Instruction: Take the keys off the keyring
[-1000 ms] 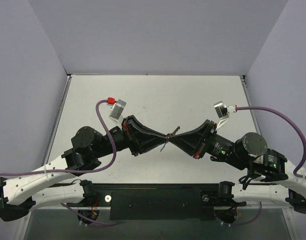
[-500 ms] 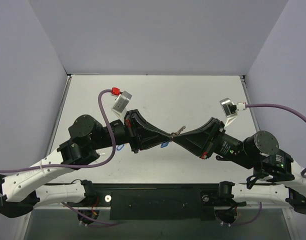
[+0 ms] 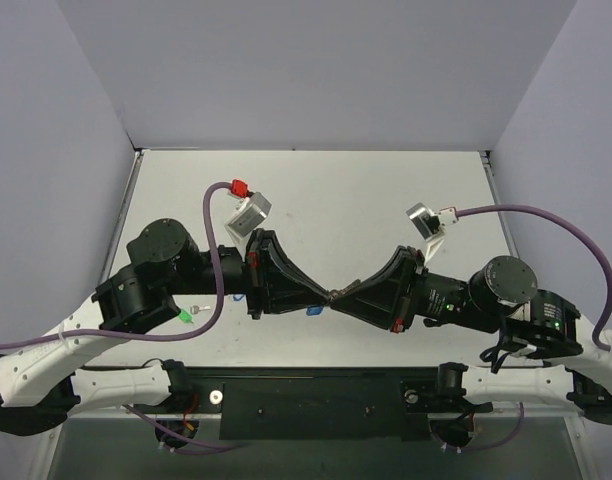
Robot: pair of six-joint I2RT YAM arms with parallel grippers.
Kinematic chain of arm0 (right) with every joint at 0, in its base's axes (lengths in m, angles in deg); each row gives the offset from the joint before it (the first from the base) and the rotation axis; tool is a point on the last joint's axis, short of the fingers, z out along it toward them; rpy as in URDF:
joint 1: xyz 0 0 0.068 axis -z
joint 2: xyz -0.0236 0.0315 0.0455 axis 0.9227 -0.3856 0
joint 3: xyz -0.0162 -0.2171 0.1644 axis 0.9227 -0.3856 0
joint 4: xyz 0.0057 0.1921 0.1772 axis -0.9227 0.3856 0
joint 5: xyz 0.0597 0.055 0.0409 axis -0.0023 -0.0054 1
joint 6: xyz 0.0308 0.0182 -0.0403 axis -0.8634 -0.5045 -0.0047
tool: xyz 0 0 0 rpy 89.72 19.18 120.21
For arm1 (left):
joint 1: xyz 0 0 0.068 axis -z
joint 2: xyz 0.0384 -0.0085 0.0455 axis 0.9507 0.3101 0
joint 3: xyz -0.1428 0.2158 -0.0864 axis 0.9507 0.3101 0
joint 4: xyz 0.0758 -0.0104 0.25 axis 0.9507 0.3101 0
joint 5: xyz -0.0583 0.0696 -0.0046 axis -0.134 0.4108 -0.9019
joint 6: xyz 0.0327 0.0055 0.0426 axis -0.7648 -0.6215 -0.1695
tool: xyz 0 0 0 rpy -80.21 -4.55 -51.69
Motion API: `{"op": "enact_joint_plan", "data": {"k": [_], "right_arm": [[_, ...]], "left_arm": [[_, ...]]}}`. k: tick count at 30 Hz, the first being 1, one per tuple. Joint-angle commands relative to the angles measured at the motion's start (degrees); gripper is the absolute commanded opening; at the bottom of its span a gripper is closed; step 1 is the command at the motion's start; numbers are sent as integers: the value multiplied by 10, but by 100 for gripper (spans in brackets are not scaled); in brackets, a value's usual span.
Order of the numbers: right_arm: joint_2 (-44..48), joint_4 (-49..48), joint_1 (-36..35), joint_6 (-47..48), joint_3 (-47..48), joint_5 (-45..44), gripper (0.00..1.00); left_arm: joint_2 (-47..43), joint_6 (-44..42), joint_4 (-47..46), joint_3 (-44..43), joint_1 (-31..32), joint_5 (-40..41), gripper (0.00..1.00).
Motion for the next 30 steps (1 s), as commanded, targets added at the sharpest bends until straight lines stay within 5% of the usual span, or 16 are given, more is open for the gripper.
{"op": "enact_joint_plan", "data": {"k": [1, 21, 27, 30], "right_arm": [[-64, 15, 0, -8, 2, 14, 0], [-87, 25, -1, -4, 18, 19, 0], [-77, 25, -1, -1, 13, 0, 0], [-72, 25, -1, -1, 10, -8, 0]], "left_arm": [[24, -34, 42, -20, 8, -63, 0], [26, -76, 151, -49, 7, -70, 0], [6, -55, 121, -34, 7, -21, 48], [-6, -53, 110, -31, 6, 0, 54]]}}
